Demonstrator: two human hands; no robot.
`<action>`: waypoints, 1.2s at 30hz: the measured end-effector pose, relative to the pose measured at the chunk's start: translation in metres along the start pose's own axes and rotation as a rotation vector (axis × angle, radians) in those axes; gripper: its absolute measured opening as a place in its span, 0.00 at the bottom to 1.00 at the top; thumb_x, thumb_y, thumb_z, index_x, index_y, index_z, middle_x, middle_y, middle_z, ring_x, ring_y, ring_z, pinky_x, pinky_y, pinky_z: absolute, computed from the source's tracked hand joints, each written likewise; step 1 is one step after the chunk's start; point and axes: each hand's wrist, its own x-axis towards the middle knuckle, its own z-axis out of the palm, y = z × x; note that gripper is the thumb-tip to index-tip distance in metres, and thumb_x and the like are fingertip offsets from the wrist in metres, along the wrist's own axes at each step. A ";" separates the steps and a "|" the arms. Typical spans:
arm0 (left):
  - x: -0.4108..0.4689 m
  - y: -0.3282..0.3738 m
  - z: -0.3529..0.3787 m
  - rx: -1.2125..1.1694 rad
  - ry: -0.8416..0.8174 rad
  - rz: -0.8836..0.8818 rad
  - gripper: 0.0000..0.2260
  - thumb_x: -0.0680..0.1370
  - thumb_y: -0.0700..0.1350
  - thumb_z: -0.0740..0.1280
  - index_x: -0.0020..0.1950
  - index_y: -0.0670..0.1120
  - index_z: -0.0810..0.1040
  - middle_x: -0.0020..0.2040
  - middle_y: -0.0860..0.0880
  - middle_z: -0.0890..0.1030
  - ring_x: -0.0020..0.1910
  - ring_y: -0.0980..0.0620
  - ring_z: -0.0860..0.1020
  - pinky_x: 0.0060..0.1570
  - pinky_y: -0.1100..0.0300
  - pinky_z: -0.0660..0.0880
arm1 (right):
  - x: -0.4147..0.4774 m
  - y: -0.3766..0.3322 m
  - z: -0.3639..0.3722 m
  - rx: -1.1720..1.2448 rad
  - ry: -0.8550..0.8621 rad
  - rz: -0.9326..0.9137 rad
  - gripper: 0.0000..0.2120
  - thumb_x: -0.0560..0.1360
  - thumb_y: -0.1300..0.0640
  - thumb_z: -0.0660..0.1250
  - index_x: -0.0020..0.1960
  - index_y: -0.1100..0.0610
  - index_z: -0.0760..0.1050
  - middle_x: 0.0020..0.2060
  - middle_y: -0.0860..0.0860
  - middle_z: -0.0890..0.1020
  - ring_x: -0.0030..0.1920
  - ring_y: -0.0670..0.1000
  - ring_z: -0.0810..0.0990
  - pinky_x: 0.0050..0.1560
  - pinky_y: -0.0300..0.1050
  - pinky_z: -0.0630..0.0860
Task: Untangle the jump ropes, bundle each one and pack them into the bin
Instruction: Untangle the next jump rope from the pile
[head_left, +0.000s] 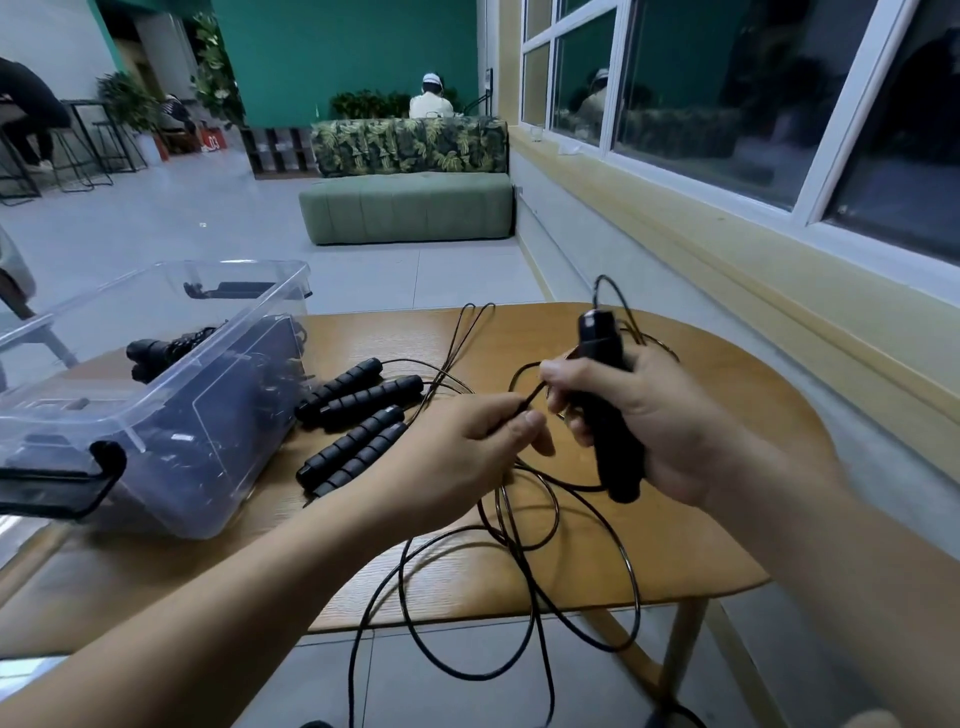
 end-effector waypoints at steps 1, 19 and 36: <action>-0.001 0.001 0.000 -0.013 -0.004 0.001 0.14 0.87 0.48 0.63 0.50 0.45 0.85 0.29 0.60 0.74 0.29 0.61 0.71 0.32 0.67 0.69 | -0.001 0.002 0.004 -0.014 -0.024 0.006 0.11 0.79 0.57 0.75 0.54 0.64 0.80 0.39 0.56 0.82 0.36 0.51 0.78 0.38 0.44 0.76; -0.003 -0.001 -0.004 -0.029 -0.017 -0.031 0.14 0.88 0.51 0.61 0.52 0.49 0.84 0.32 0.51 0.71 0.31 0.53 0.71 0.33 0.61 0.71 | 0.010 -0.017 -0.030 0.293 0.296 -0.121 0.09 0.78 0.57 0.77 0.52 0.56 0.77 0.35 0.50 0.80 0.30 0.47 0.76 0.34 0.40 0.75; -0.003 0.001 -0.003 0.049 -0.019 -0.008 0.11 0.86 0.52 0.65 0.50 0.52 0.84 0.32 0.48 0.73 0.32 0.52 0.73 0.33 0.58 0.70 | 0.003 -0.013 -0.008 0.045 0.161 -0.147 0.08 0.76 0.60 0.77 0.50 0.61 0.80 0.36 0.54 0.81 0.34 0.51 0.77 0.36 0.42 0.76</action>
